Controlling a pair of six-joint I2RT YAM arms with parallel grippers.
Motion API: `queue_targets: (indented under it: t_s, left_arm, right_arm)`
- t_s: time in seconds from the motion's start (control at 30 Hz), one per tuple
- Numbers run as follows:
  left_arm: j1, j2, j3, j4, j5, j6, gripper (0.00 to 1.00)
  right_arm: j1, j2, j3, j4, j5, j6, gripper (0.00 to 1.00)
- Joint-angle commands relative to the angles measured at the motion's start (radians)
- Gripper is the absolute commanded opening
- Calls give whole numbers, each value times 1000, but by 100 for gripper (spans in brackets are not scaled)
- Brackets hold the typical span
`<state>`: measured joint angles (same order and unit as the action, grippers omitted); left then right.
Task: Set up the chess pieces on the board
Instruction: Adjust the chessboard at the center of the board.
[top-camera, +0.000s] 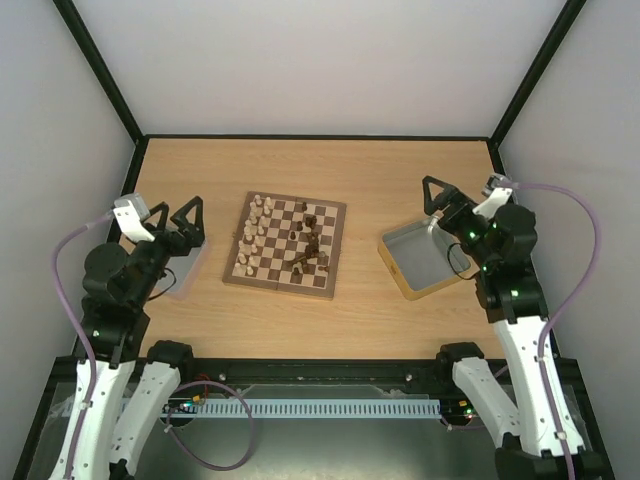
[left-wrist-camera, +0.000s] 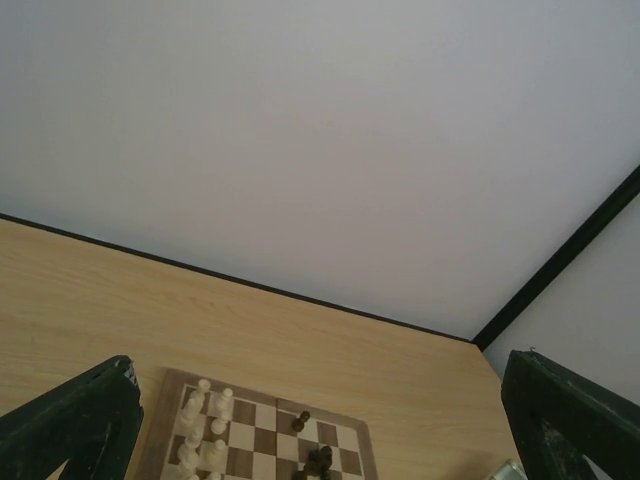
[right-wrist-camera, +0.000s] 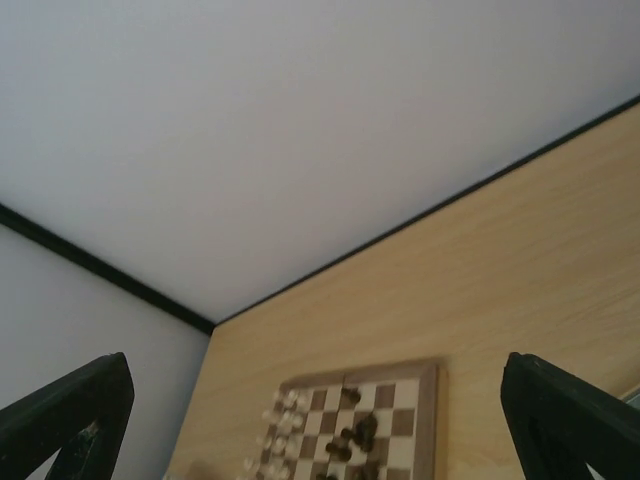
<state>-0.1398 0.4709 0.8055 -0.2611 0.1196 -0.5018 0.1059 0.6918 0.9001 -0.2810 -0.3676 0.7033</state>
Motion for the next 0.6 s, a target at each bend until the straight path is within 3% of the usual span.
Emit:
queue_targets:
  t_s: [0.0,0.37,0.5,0.57]
  left_arm:
    - [17,-11,-47,116,102,-13,99]
    - [25,38,-213,396,377,-82,100]
    - [25,78,-212,285,330,-154,100]
    - [26,132,-172,105,301,-199,100]
  right_arm:
    - [-17,73,-25,81,-171,46,100]
    - [13,409,-21,331,-201,117,96]
    - [78,610,69,350,-115,71,93]
    - [109,715,131,343,-74,48,91]
